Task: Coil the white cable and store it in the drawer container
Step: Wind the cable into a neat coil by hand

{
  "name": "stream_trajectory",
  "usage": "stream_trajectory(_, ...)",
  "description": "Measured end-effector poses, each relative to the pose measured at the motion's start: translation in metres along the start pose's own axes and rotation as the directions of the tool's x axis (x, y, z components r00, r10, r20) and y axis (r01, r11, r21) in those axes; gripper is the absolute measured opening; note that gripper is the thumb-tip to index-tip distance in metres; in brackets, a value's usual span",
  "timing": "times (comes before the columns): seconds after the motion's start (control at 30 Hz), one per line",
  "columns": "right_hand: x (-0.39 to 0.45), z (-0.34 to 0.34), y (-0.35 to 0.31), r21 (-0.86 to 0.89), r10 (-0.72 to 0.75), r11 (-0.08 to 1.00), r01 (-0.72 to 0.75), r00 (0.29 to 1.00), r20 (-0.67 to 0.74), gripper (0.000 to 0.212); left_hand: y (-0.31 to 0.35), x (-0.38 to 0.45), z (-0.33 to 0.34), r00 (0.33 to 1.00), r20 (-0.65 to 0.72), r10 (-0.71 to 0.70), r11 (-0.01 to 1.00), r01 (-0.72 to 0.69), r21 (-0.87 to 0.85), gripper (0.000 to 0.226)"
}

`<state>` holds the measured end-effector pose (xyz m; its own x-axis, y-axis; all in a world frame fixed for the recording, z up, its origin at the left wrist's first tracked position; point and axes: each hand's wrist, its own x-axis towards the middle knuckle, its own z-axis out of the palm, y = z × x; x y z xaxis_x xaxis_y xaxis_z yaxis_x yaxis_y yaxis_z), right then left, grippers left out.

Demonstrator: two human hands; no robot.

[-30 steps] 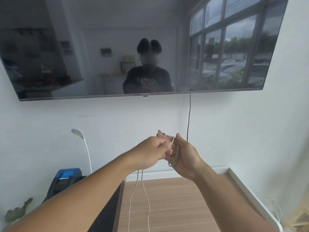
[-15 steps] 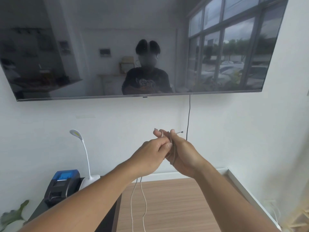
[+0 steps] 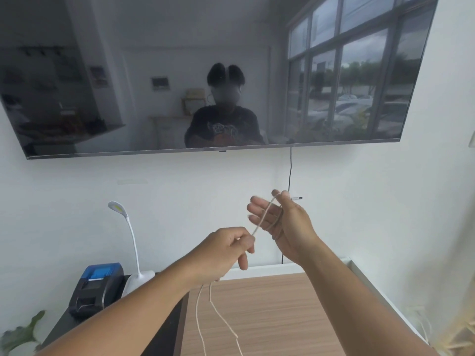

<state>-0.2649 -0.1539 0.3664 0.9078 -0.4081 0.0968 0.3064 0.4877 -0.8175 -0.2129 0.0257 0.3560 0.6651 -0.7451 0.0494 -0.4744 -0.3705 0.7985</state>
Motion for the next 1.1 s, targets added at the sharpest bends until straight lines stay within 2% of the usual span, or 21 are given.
stream_trajectory(0.07, 0.0, 0.008, -0.004, 0.052, -0.024, 0.998, 0.022, 0.999, 0.022, 0.035, 0.005, -0.001, 0.006, 0.997, 0.067, 0.036, 0.999, -0.035, -0.006, 0.032)
stream_trajectory(0.2, -0.001, 0.023, -0.011, 0.076, -0.016, 0.997, 0.017, 1.0, -0.02, 0.062, 0.012, 0.0, 0.009, 0.993, 0.11, 0.038, 0.998, -0.033, -0.049, 0.036)
stream_trajectory(0.33, -0.004, 0.023, -0.027, 0.068, 0.012, 0.998, -0.006, 0.996, -0.084, 0.035, 0.004, -0.005, -0.002, 0.995, 0.099, 0.02, 0.986, -0.003, -0.167, 0.04)
stream_trajectory(0.43, -0.006, 0.019, -0.04, -0.025, -0.025, 0.999, 0.023, 0.996, -0.086, 0.035, -0.006, -0.008, -0.012, 0.999, 0.054, -0.002, 0.941, 0.02, -0.338, 0.042)
stream_trajectory(0.53, -0.007, 0.016, -0.047, -0.03, -0.056, 0.998, 0.054, 0.996, -0.069, 0.031, -0.011, -0.007, -0.022, 0.999, -0.027, -0.043, 0.926, 0.029, -0.376, 0.042)
stream_trajectory(0.6, -0.005, 0.016, -0.053, 0.064, -0.098, 0.993, 0.1, 0.994, -0.038, 0.032, -0.009, -0.006, -0.026, 0.997, -0.048, -0.053, 0.943, 0.035, -0.331, 0.042)
stream_trajectory(0.7, -0.003, 0.02, -0.065, 0.306, -0.156, 0.941, 0.144, 0.988, 0.013, 0.035, -0.003, -0.004, -0.026, 0.998, -0.054, -0.034, 0.985, 0.024, -0.172, 0.041)
stream_trajectory(0.8, -0.003, 0.025, -0.074, 0.422, -0.2, 0.89, 0.176, 0.98, 0.013, 0.028, 0.003, 0.001, -0.021, 0.998, -0.047, -0.034, 0.985, 0.025, -0.171, 0.042)
stream_trajectory(0.87, -0.003, 0.028, -0.076, 0.411, -0.224, 0.886, 0.214, 0.974, -0.024, 0.028, 0.008, 0.004, -0.02, 0.995, -0.092, -0.024, 0.964, -0.001, -0.265, 0.047)
stream_trajectory(0.97, -0.002, 0.026, -0.075, 0.28, -0.188, 0.935, 0.219, 0.973, -0.133, 0.036, 0.009, 0.007, -0.024, 0.989, -0.147, 0.033, 0.887, -0.097, -0.451, 0.05)
stream_trajectory(1.03, -0.003, 0.018, -0.073, 0.228, -0.142, 0.958, 0.174, 0.978, -0.151, 0.038, 0.007, 0.009, -0.027, 0.989, -0.135, 0.055, 0.85, -0.117, -0.514, 0.045)
stream_trajectory(1.1, -0.005, 0.012, -0.073, 0.229, -0.109, 0.963, 0.14, 0.984, -0.141, 0.037, 0.003, 0.009, -0.028, 0.995, -0.082, 0.055, 0.856, -0.089, -0.509, 0.039)
